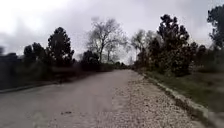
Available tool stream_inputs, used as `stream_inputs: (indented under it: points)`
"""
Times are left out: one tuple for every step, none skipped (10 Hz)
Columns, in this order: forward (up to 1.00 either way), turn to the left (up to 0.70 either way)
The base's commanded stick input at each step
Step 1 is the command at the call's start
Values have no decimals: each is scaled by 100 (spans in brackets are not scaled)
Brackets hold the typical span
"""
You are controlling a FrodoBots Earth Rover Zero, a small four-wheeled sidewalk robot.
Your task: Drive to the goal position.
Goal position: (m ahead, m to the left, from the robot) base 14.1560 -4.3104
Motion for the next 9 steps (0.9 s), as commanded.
stream_inputs:
  points:
    - [70, 0]
    - [70, 0]
    - [70, 0]
    - [70, 0]
    - [70, 0]
    - [70, 0]
    - [70, 0]
    - [70, 0]
    - [70, 0]
